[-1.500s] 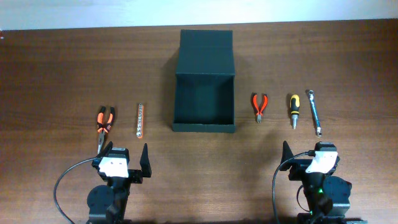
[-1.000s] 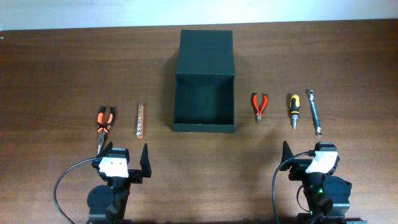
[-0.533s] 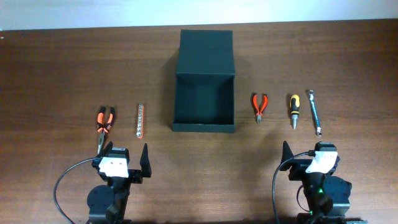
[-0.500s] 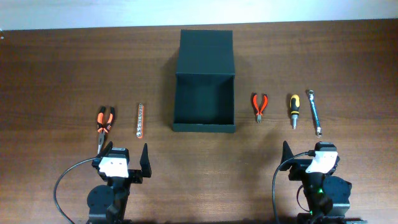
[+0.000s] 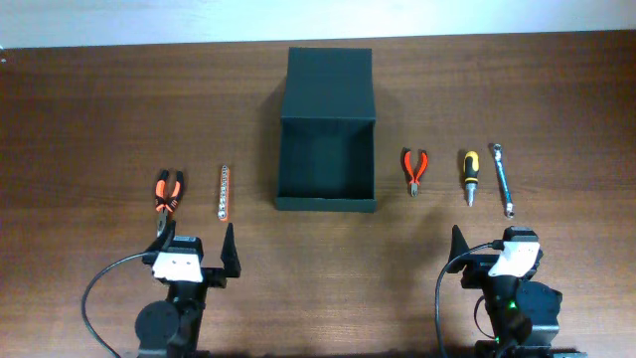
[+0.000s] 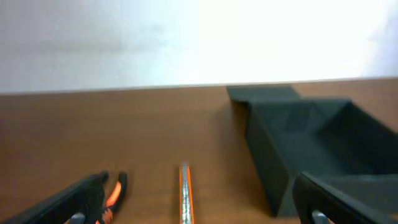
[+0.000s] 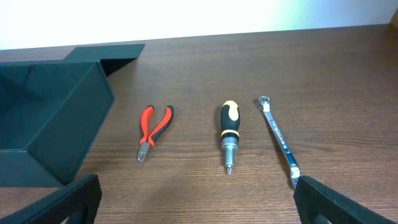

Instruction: Pack container

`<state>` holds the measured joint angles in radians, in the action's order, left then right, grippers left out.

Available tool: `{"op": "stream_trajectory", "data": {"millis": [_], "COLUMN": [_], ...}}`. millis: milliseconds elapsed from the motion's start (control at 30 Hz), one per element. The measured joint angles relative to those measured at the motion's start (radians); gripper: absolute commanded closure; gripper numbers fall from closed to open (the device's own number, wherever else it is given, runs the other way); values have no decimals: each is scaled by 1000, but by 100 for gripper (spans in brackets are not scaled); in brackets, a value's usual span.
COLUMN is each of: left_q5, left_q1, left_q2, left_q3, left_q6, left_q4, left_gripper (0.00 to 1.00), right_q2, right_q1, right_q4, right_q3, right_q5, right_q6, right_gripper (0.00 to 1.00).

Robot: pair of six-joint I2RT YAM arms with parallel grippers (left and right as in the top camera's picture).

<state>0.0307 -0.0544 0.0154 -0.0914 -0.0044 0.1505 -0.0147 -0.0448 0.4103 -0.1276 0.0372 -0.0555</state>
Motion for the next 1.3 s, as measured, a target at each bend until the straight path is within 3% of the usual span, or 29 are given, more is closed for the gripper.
{"op": "stream_trajectory", "data": {"millis": [167, 300, 500, 733, 967, 1233, 1300], "left_q5": [89, 131, 152, 122, 135, 154, 171], "left_q1": [0, 0, 0, 0, 0, 0, 0], "left_q2": [-1, -1, 51, 405, 933, 1339, 1383], "left_q3": [0, 0, -101, -554, -1016, -1322, -1331], "left_q6": [0, 0, -17, -17, 111, 173, 173], "left_q4": [-127, -131, 78, 314, 638, 788, 801], "left_gripper": [1, 1, 1, 1, 1, 1, 1], "right_q2": [0, 0, -20, -259, -755, -1158, -1208], "right_q1": [0, 0, 0, 0, 0, 0, 0], "right_q4": [-3, -14, 11, 166, 451, 713, 723], "right_q3": [0, 0, -52, -398, -802, -1137, -1165], "right_q5": [2, 43, 106, 65, 30, 71, 86], "right_q6": [-1, -16, -106, -137, -139, -138, -134], "right_gripper": [1, 1, 1, 1, 1, 0, 13]}}
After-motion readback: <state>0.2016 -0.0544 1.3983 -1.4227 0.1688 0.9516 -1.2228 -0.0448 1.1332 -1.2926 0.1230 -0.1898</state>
